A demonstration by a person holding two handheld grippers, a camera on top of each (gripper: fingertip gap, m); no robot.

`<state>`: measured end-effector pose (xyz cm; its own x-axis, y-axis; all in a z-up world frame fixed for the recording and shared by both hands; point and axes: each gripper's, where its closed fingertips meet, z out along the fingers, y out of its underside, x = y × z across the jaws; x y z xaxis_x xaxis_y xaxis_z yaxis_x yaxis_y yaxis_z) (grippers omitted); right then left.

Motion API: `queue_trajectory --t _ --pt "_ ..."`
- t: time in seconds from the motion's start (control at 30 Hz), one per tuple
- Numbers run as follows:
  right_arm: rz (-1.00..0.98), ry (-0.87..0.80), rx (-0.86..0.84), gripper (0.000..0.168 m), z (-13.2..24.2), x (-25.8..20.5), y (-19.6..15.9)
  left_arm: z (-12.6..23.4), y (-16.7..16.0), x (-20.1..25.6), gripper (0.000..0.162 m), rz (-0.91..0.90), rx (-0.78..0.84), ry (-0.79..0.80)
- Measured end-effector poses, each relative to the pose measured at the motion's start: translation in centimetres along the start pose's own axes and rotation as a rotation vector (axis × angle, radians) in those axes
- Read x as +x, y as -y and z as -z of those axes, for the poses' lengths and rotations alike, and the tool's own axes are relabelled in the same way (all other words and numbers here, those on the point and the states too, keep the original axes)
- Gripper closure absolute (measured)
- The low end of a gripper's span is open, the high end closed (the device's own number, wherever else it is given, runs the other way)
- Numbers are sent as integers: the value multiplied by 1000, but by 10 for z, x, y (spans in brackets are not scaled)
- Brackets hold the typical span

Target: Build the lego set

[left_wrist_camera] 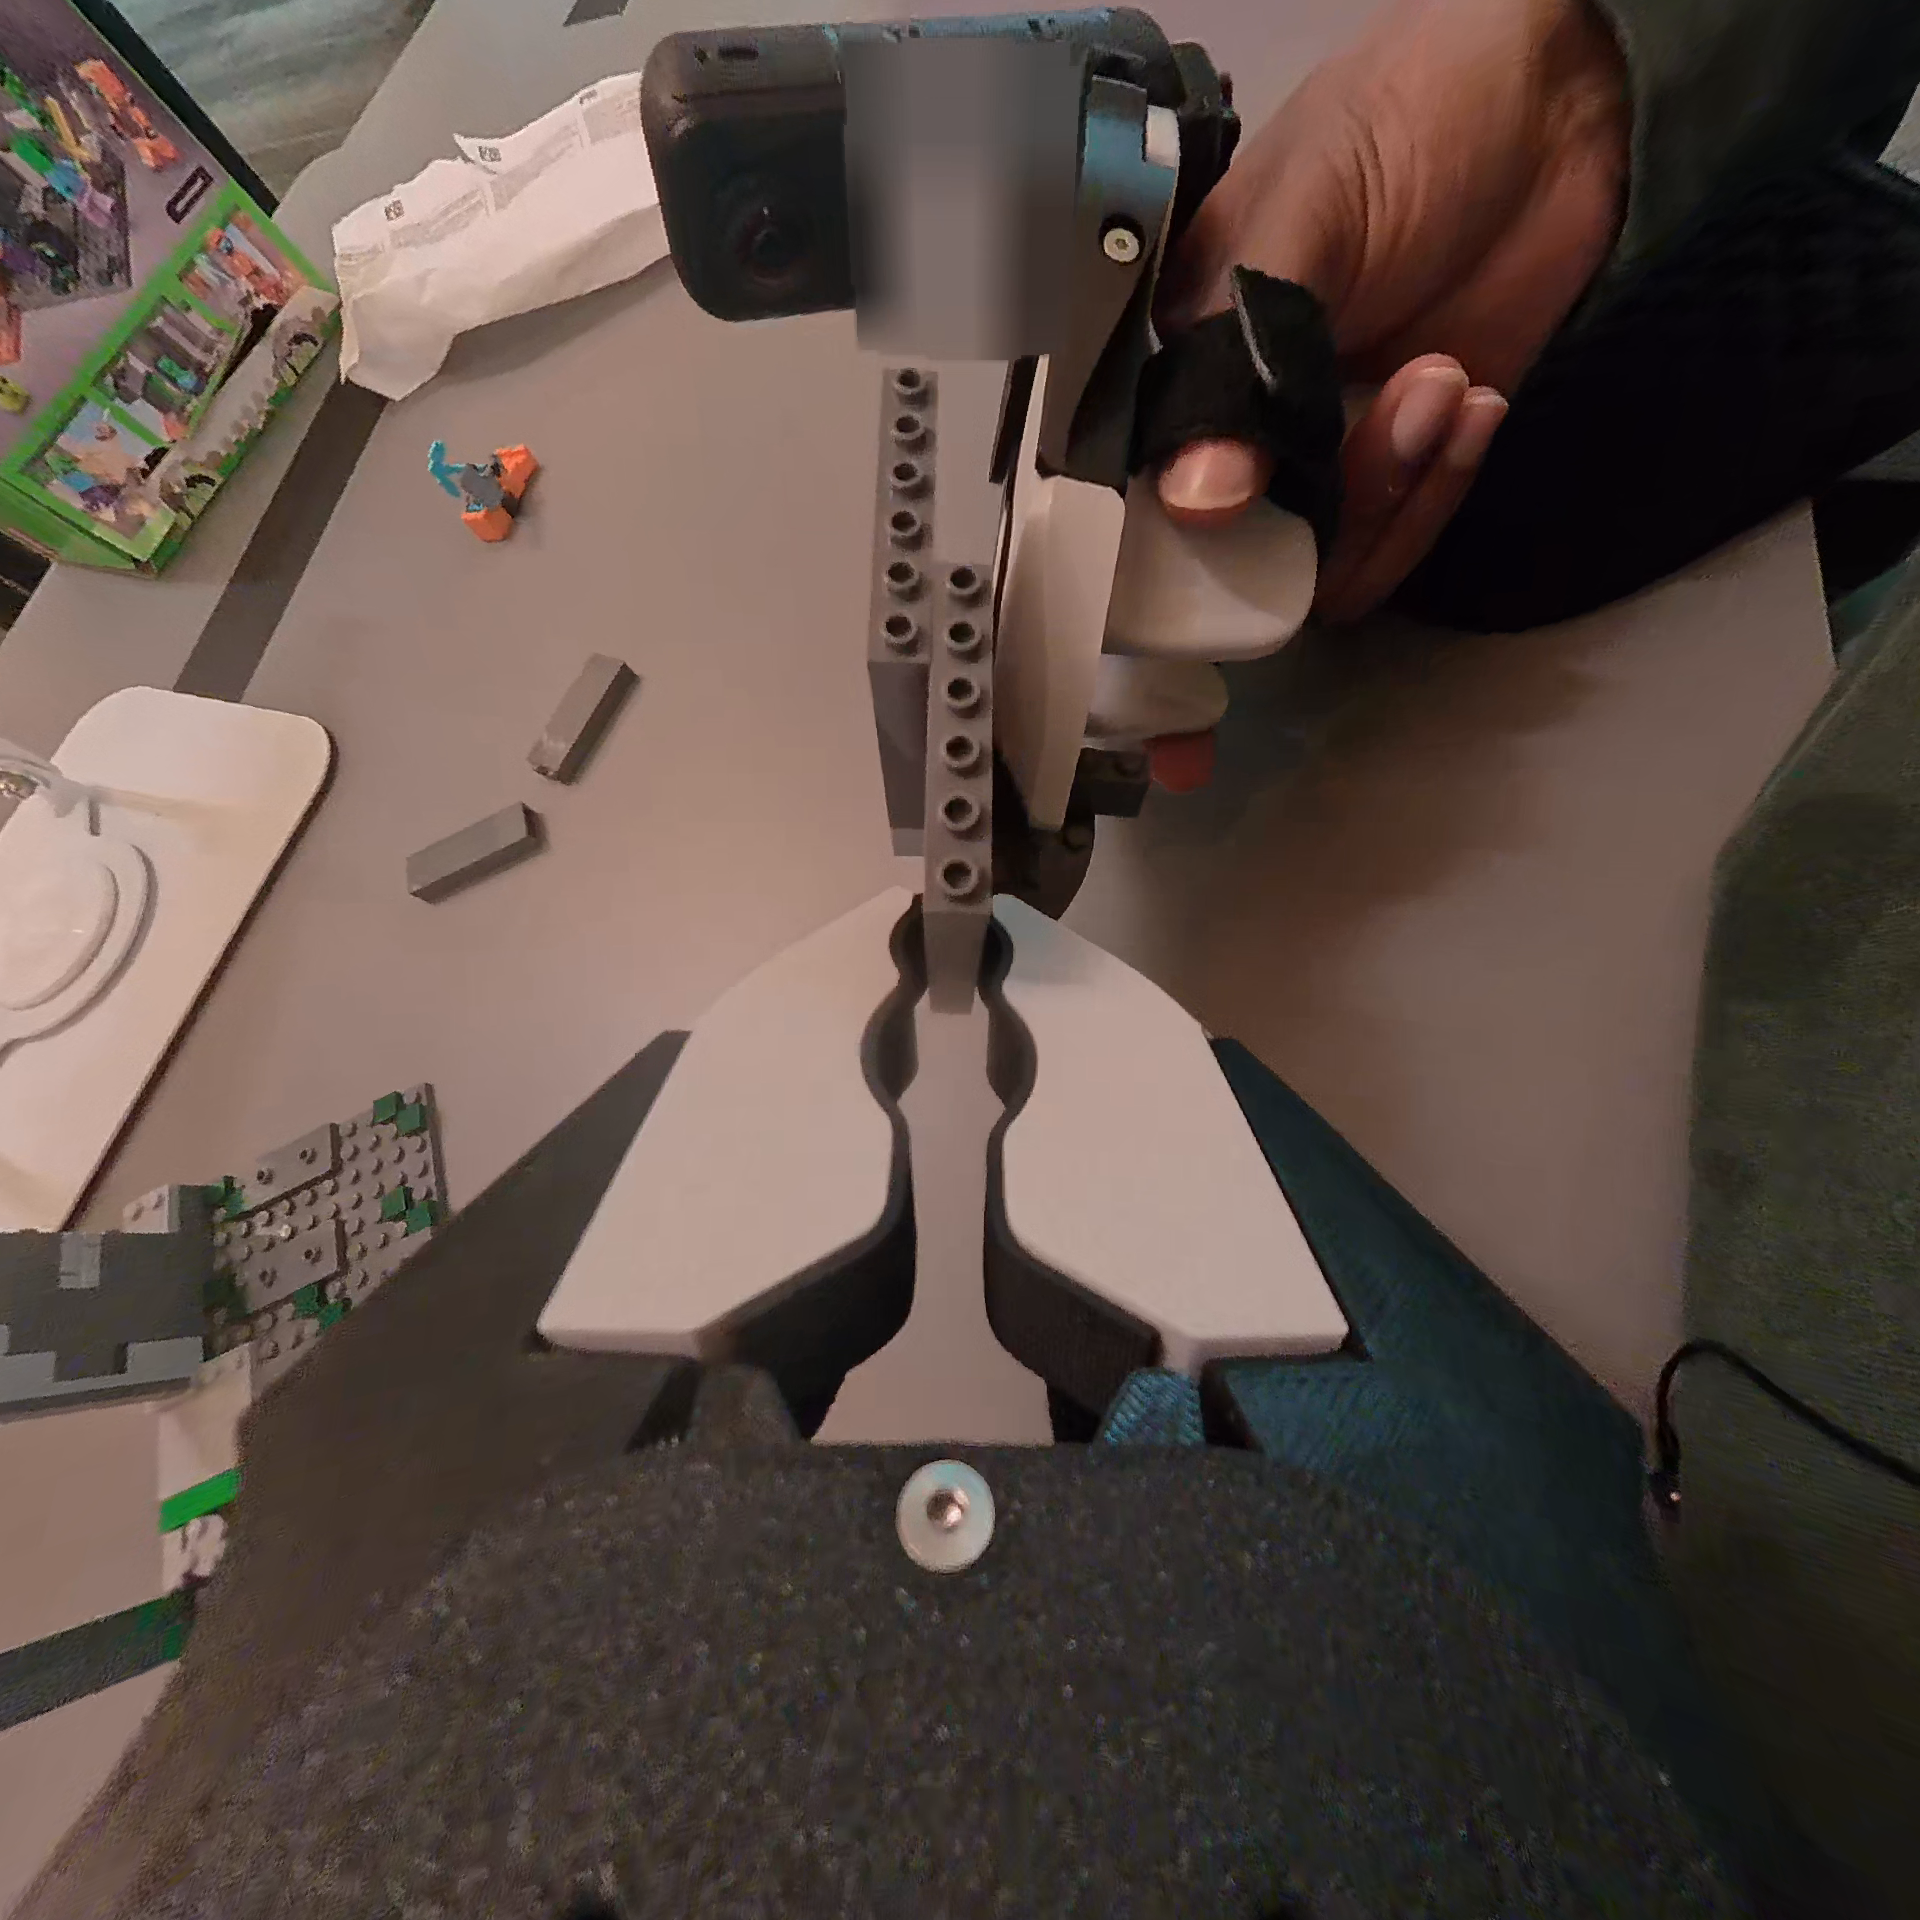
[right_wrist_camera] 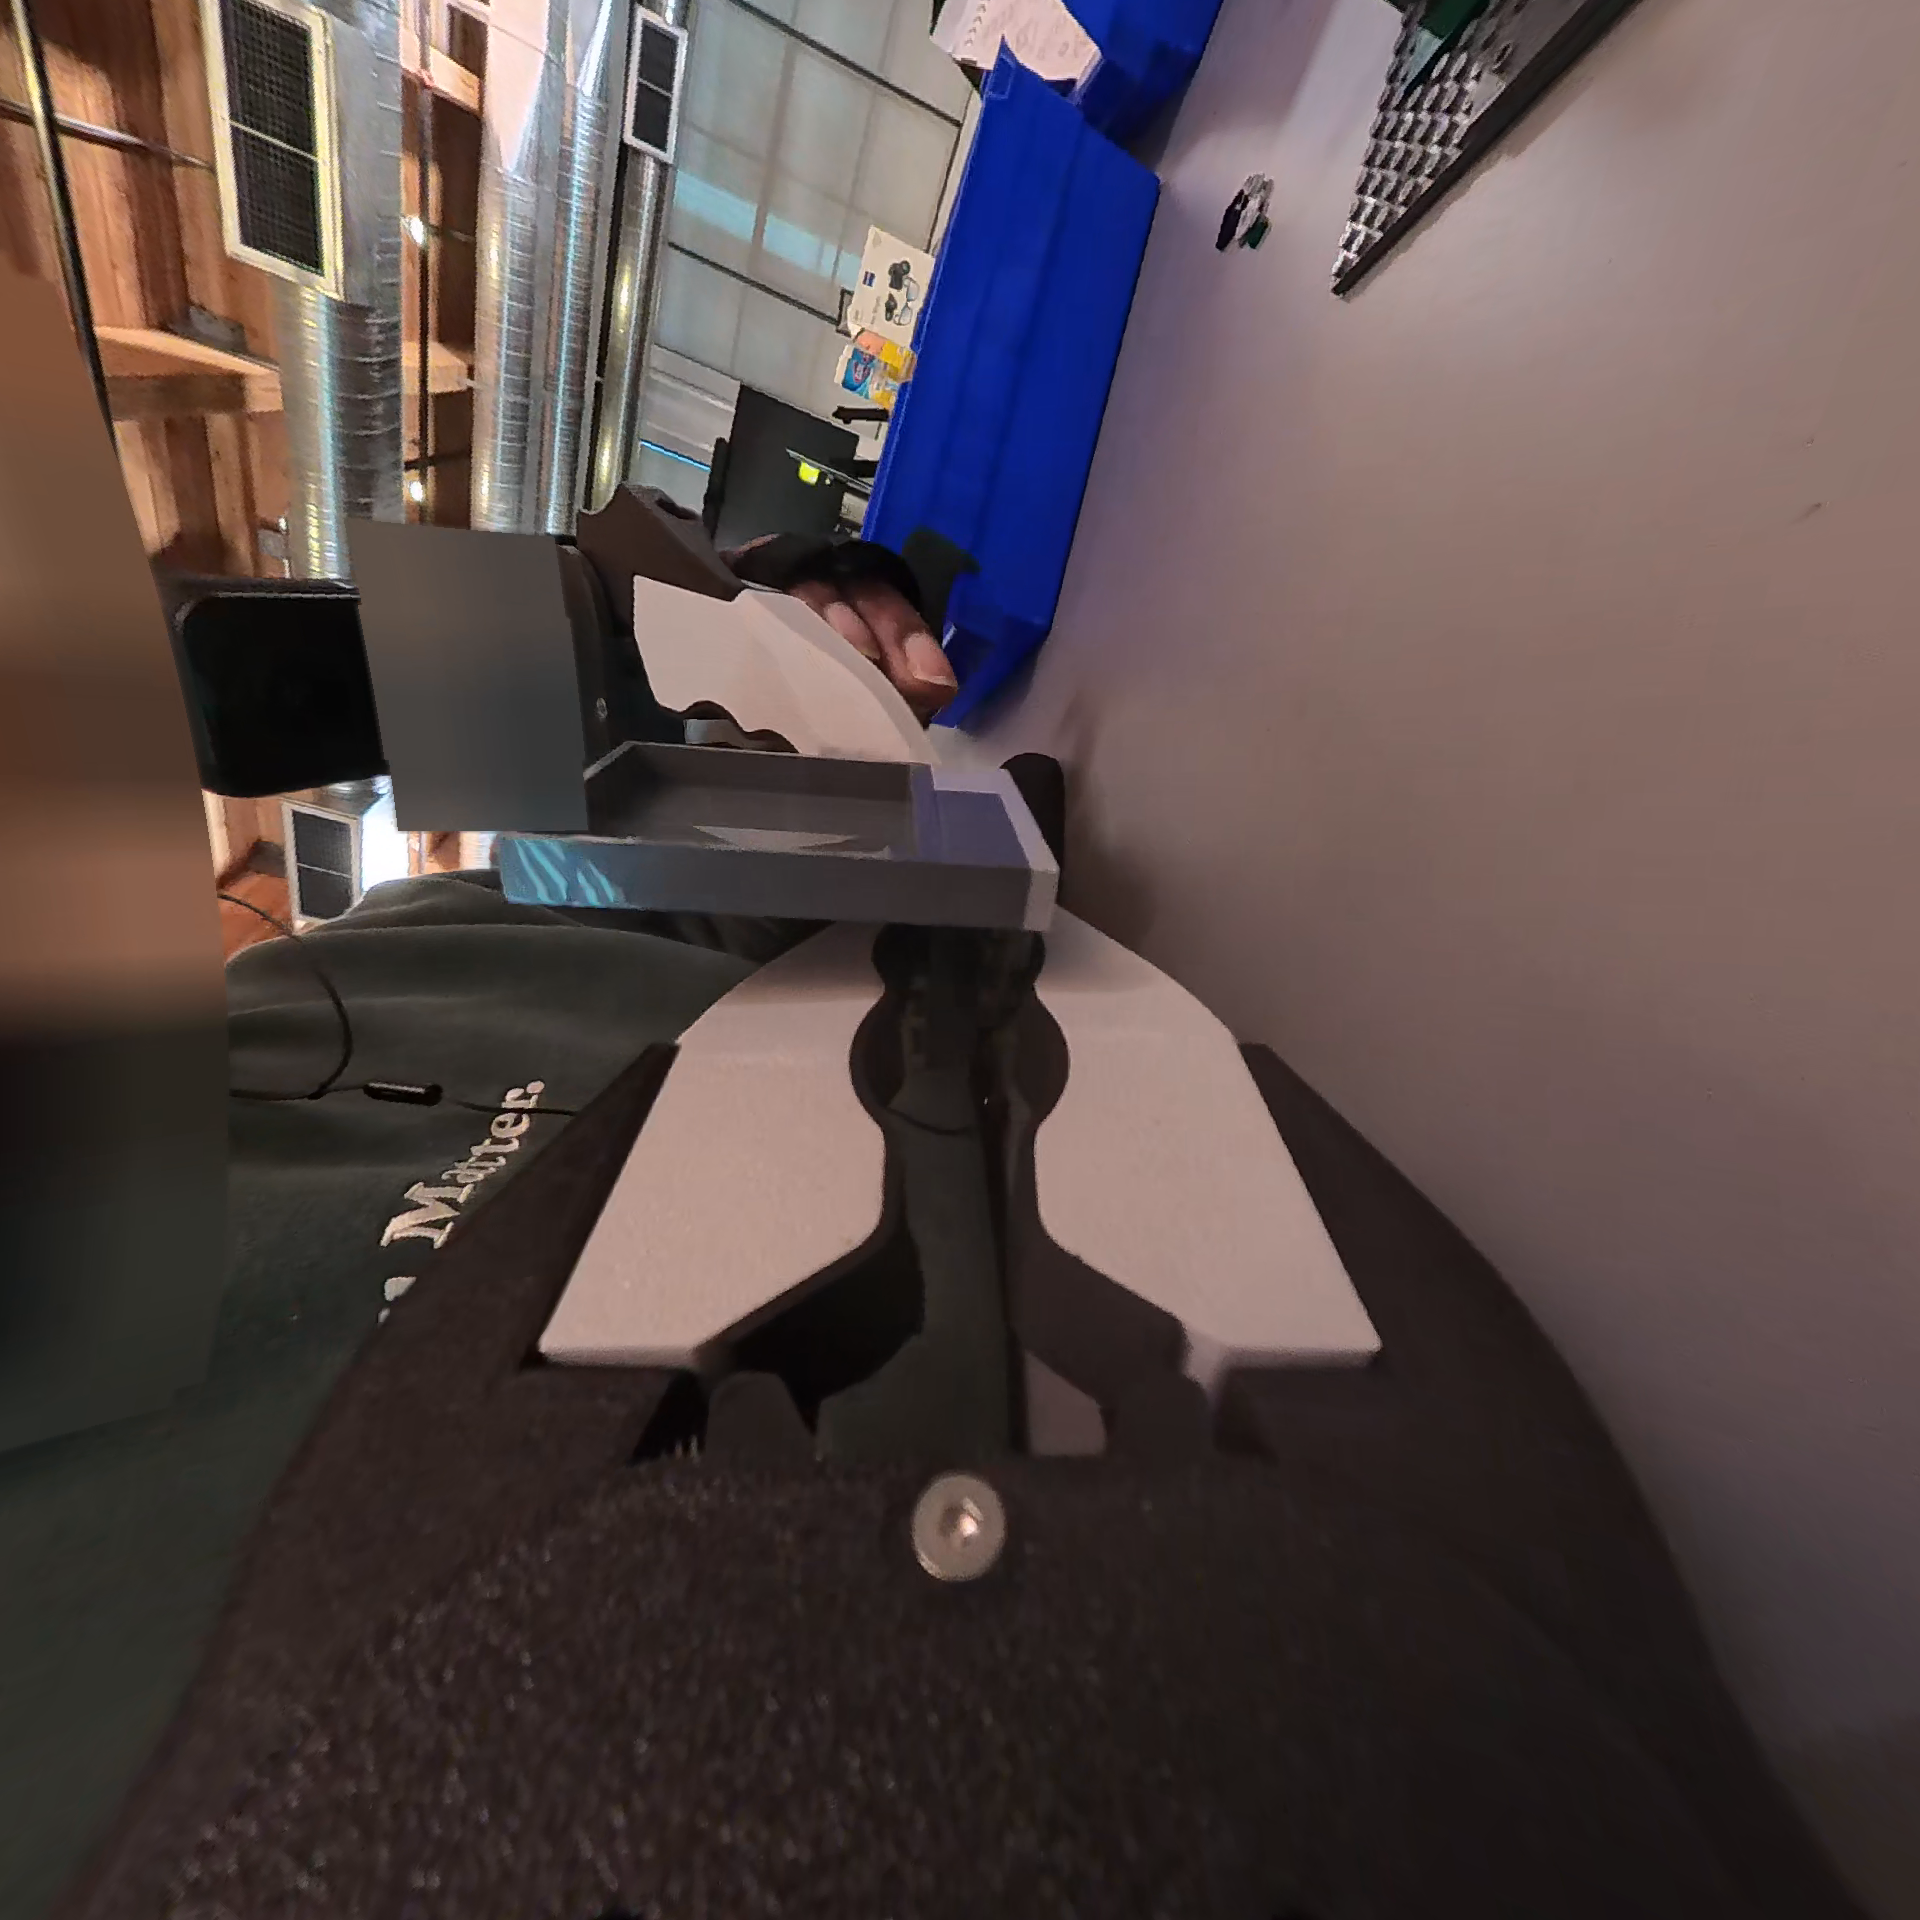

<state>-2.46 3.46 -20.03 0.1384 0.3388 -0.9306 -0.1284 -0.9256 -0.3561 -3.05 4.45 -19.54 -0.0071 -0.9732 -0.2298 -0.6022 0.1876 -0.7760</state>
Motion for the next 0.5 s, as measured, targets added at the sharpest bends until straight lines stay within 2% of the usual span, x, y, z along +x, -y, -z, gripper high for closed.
queue_trajectory --t 0.5 --pt "90 -66 42 151 2 -5 -7 0 2 7 154 -65 51 -7"
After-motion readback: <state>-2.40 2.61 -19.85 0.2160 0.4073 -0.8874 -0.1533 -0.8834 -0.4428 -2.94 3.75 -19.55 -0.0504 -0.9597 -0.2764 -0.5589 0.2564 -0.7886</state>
